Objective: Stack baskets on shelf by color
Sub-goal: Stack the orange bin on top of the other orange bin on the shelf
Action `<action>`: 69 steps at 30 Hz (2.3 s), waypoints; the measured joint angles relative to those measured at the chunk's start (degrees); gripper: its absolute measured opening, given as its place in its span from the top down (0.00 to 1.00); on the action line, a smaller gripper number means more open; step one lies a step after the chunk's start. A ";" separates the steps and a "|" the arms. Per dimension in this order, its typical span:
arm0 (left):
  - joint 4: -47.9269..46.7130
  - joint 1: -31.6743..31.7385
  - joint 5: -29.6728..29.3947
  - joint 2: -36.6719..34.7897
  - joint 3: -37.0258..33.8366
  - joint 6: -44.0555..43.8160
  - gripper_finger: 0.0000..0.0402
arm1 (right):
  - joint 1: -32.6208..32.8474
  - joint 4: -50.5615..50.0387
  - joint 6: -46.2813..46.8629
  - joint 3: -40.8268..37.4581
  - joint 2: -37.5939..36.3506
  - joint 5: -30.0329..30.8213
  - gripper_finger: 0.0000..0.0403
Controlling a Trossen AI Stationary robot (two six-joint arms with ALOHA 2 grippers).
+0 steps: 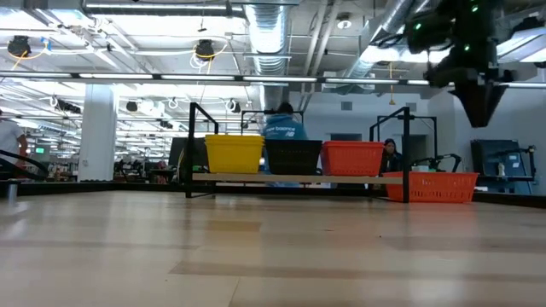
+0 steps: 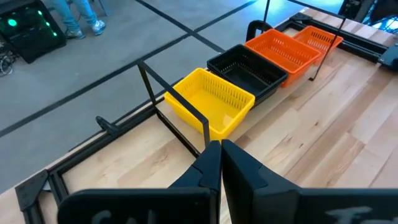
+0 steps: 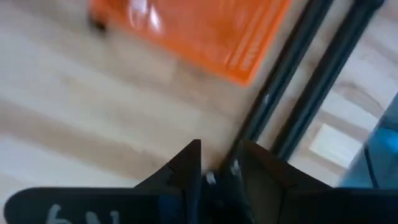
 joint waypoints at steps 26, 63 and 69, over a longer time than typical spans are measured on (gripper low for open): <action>0.00 0.00 -0.90 0.00 0.00 -3.78 1.00 | -20.06 13.68 -16.81 0.07 0.12 -11.31 0.45; 0.35 -0.02 1.75 4.37 0.00 -7.92 1.00 | -10.27 15.13 -39.56 -6.99 8.49 -8.87 0.52; 0.37 -0.02 1.74 4.39 0.00 -8.38 1.00 | -11.83 14.16 -37.53 -7.04 1.76 -8.56 0.53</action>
